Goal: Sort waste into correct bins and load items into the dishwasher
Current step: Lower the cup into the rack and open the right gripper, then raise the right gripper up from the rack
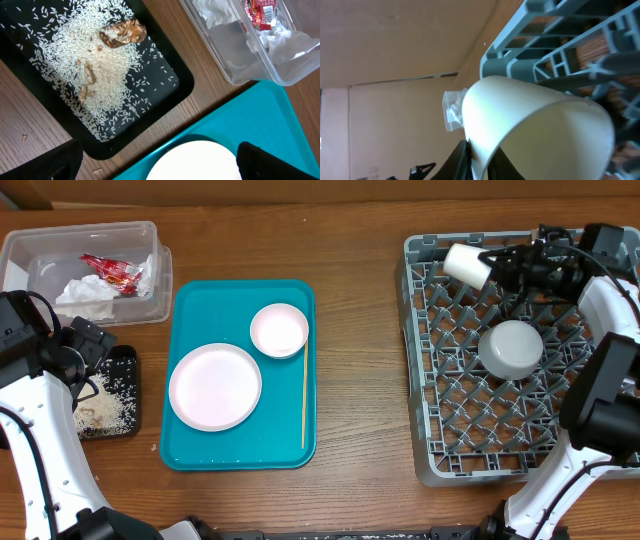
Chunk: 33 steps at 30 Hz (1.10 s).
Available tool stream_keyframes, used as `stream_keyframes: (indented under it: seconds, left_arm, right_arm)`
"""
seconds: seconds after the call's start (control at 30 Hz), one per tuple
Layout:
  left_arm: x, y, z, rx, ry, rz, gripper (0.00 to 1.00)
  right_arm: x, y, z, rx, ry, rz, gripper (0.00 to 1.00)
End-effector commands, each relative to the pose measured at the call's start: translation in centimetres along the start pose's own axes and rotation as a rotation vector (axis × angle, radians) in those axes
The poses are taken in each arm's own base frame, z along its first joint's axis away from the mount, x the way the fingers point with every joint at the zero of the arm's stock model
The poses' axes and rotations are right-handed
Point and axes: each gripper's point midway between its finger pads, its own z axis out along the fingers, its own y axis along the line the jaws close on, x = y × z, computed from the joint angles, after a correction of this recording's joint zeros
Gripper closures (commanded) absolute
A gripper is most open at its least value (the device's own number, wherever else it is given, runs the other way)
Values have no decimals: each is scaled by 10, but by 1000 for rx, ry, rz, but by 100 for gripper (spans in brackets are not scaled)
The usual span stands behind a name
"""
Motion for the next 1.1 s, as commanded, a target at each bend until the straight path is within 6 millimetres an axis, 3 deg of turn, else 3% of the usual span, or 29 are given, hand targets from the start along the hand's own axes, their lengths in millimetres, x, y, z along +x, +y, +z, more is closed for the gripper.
stream_keyframes:
  seconds: [0.0,0.2,0.4,0.57,0.67,0.77,0.83,0.93,1.07]
  left_arm:
    - [-2,-2,-1,8,-4,-9,0]
    - [-2,-2,-1,8,-4,-9,0]
    - [-2,-2,-1,8,-4,-9,0]
    - [-2,-2,-1,8,-4,-9,0]
    - [-2,-2,-1,8,-4,-9,0]
    - [-2,-2,-1,8,-4,-9,0]
    - [-2,-2,-1,8,-4,-9,0]
    - [-2,-2,-1,8,-4,-9,0]
    - [-2,-2,-1,8,-4,-9,0]
  right_arm:
    - [-8,-53,-5,170,-68,63,85]
    - [-13,-61,-24,179,-91,108,84]
    - [-18,-56,-47,211,-102,108,78]
    - [-27,-58,-82,394,-158,144,73]
    - [-31,-48,-105,514,-201,133,73]
    - [-35,-21,-119,563,-240,67,73]
    - [-35,3,-118,566,-253,-4,73]
    - [-28,32,-99,586,-250,-111,77]
    - [-18,34,-63,688,-206,-212,93]
